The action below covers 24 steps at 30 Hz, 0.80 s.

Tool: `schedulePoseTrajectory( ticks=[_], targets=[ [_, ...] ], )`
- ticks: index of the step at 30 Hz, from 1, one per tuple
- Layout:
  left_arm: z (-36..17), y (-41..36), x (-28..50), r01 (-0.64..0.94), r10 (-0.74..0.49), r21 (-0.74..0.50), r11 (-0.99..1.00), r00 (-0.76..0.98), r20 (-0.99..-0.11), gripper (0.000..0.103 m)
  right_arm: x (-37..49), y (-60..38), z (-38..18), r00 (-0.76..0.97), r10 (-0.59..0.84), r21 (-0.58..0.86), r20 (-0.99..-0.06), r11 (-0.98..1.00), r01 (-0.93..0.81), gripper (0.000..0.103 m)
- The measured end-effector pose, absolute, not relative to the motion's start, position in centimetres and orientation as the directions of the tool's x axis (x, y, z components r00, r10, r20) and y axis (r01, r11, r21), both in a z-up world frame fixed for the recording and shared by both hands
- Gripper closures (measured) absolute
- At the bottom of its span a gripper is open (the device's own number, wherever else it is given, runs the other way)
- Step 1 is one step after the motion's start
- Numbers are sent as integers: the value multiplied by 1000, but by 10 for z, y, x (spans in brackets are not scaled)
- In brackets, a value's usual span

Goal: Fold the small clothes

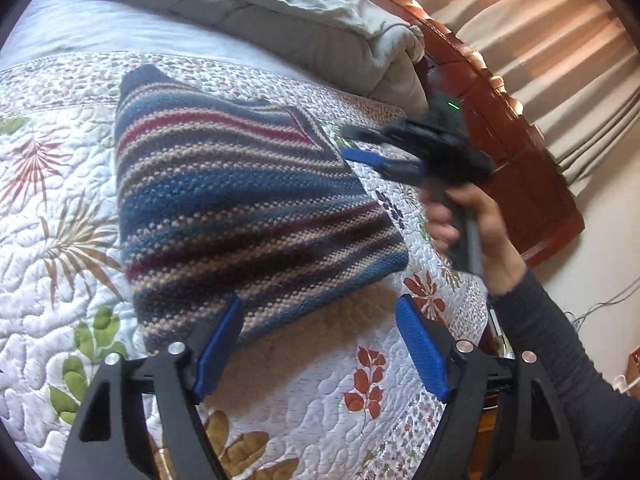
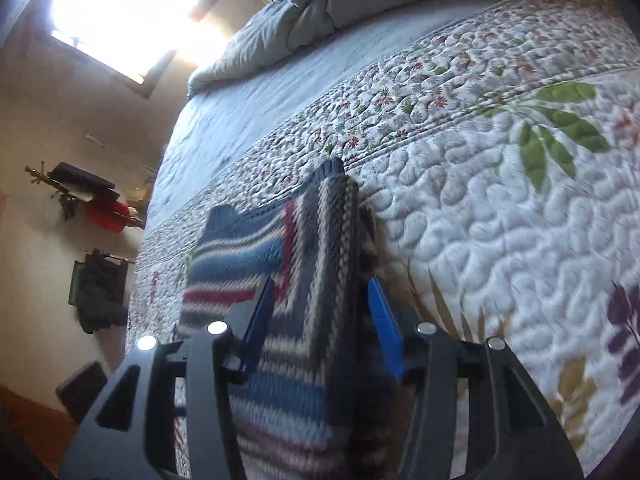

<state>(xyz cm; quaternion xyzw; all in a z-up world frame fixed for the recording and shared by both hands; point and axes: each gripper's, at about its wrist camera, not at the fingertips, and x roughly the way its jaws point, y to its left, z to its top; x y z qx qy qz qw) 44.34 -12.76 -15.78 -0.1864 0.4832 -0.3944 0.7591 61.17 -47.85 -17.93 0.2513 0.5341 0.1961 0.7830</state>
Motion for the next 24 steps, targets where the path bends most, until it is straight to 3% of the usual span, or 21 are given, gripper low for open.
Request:
schedulePoseTrajectory(
  ticks=[1, 2, 3, 7, 9, 12, 16, 21, 23, 24],
  targets=[
    [-159, -129, 443, 420, -779, -664, 619, 222, -586, 24, 617, -475, -183, 347, 580, 605, -737, 795, -44, 55],
    [-160, -128, 443, 418, -779, -664, 620, 222, -587, 22, 622, -469, -186, 339, 572, 591, -747, 805, -54, 69],
    [-161, -128, 443, 416, -779, -666, 620, 219, -588, 22, 624, -463, -184, 336, 553, 563, -763, 823, -76, 93],
    [-173, -130, 449, 401, -786, -682, 611, 206, -583, 22, 622, -462, -164, 441, 524, 531, -729, 839, -119, 94],
    [-178, -129, 451, 392, -788, -689, 610, 203, -581, 22, 630, -461, -182, 404, 486, 501, -775, 862, -75, 94],
    [-180, -129, 453, 386, -789, -694, 608, 199, -581, 22, 635, -456, -197, 356, 463, 474, -812, 878, -61, 86],
    [-169, -127, 449, 409, -797, -692, 595, 192, -572, 22, 636, -464, -163, 445, 454, 486, -772, 873, -46, 78],
    [-164, -123, 451, 395, -807, -708, 586, 212, -551, 19, 652, -442, -161, 418, 503, 508, -757, 855, -110, 77],
    [-169, -123, 454, 379, -808, -717, 586, 202, -554, 18, 666, -439, -189, 330, 483, 495, -811, 867, -54, 80],
    [-174, -122, 456, 365, -800, -715, 597, 202, -565, 18, 669, -441, -199, 309, 456, 471, -835, 882, -29, 89]
  ],
)
